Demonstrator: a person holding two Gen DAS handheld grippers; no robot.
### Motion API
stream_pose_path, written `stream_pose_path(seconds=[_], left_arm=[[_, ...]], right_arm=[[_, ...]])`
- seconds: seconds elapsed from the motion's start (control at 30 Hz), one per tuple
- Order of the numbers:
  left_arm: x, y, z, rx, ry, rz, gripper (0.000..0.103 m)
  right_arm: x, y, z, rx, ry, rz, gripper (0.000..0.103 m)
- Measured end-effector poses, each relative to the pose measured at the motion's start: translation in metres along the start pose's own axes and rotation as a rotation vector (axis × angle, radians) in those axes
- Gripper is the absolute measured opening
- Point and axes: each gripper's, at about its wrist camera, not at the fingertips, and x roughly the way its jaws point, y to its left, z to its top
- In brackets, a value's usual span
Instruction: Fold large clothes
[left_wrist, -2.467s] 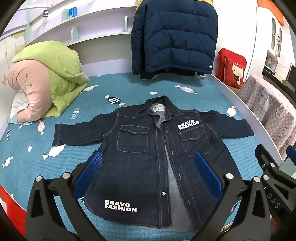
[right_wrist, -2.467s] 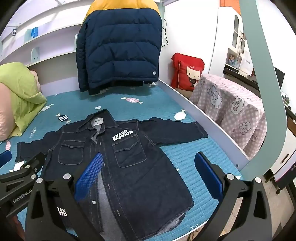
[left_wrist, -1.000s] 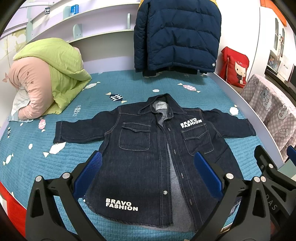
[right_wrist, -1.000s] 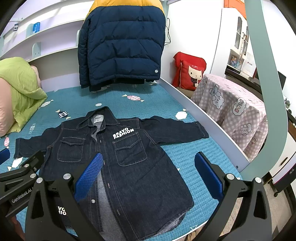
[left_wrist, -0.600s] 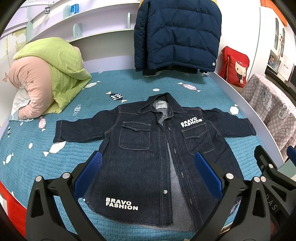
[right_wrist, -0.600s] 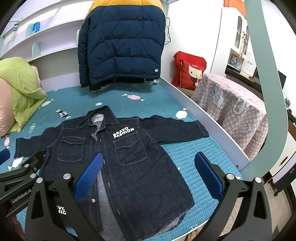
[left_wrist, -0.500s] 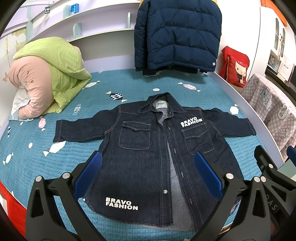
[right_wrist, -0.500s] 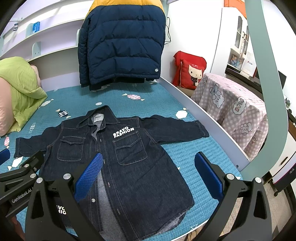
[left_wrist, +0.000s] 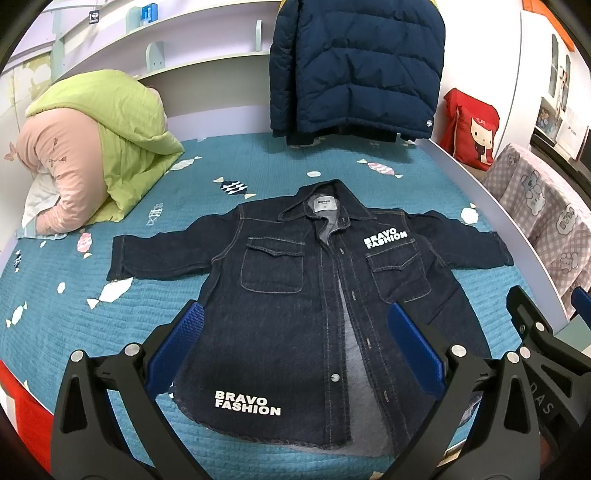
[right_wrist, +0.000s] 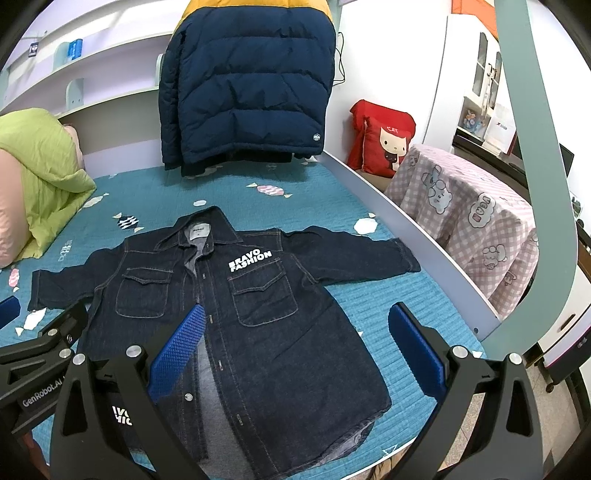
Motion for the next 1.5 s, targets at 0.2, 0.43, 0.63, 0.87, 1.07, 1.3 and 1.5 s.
stream_pose_path(seconds=[0.2,0.43,0.63,0.87,1.07,1.3,1.5], left_arm=[[-0.002,0.011,0.002,-0.005,0.014,0.008,0.099],[0.005,0.039,0.015,-0.041,0.049,0.017,0.099],[0.017,0.07,0.02,-0.096,0.09,0.021,0.099],[0.039,0.114,0.026,-0.161,0.147,0.028,0.099],[0.067,0.154,0.027,-0.219,0.207,0.066,0.099],[0.096,0.203,0.028,-0.299,0.232,0.163,0.099],[0.129,0.257,0.031,-0.367,0.208,0.251,0.099]], right_arm=[[0.003,0.015,0.002,-0.014,0.012,0.013,0.096],[0.009,0.045,0.008,-0.05,0.031,0.044,0.096],[0.018,0.076,0.016,-0.09,0.05,0.077,0.096],[0.04,0.123,0.03,-0.151,0.076,0.166,0.096],[0.062,0.174,0.049,-0.236,0.093,0.25,0.096],[0.101,0.236,0.064,-0.282,0.159,0.361,0.096],[0.147,0.289,0.077,-0.303,0.221,0.406,0.079]])
